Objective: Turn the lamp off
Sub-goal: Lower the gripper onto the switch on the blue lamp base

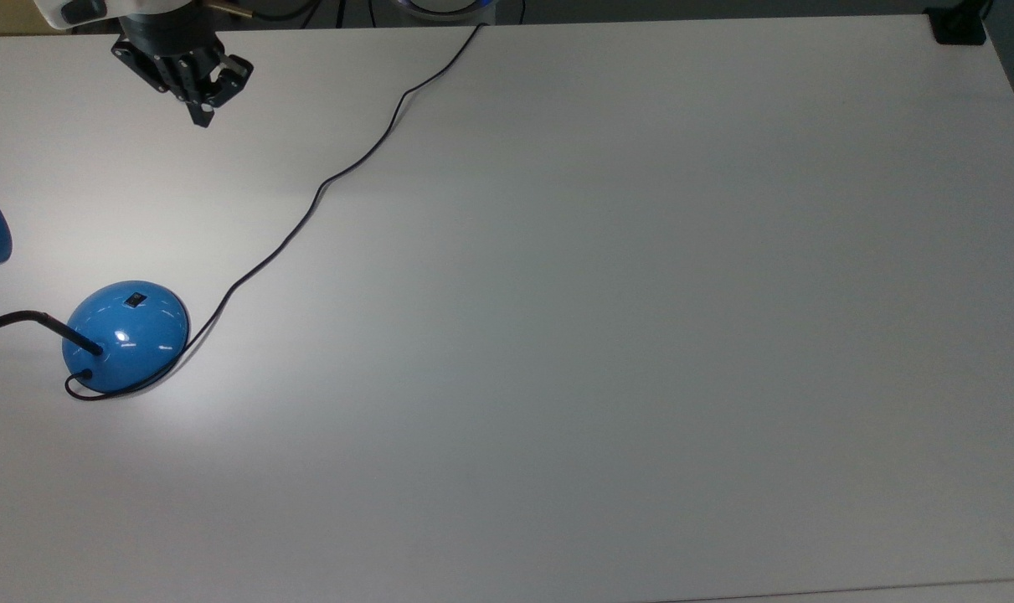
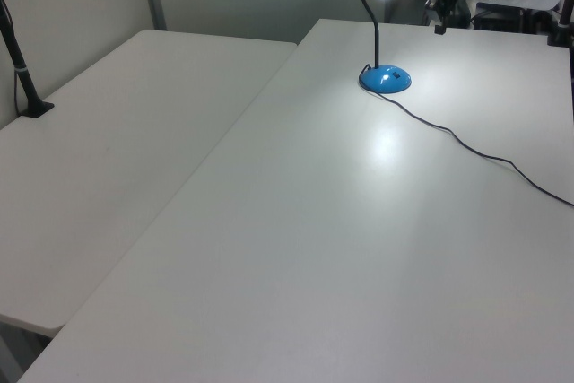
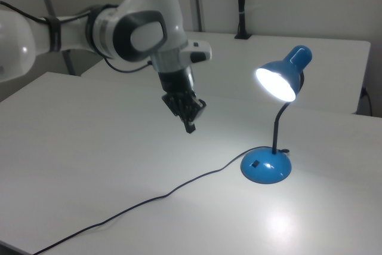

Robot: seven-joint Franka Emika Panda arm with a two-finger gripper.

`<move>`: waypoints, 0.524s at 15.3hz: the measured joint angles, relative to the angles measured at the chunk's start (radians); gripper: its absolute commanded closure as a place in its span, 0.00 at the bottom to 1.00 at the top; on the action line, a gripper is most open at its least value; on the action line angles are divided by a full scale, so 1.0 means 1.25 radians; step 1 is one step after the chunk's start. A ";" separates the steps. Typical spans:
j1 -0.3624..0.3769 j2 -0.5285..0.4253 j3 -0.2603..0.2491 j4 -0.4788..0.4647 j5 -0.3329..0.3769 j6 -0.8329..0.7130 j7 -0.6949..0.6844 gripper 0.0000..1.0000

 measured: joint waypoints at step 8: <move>-0.078 0.083 0.000 -0.070 0.023 0.265 0.003 1.00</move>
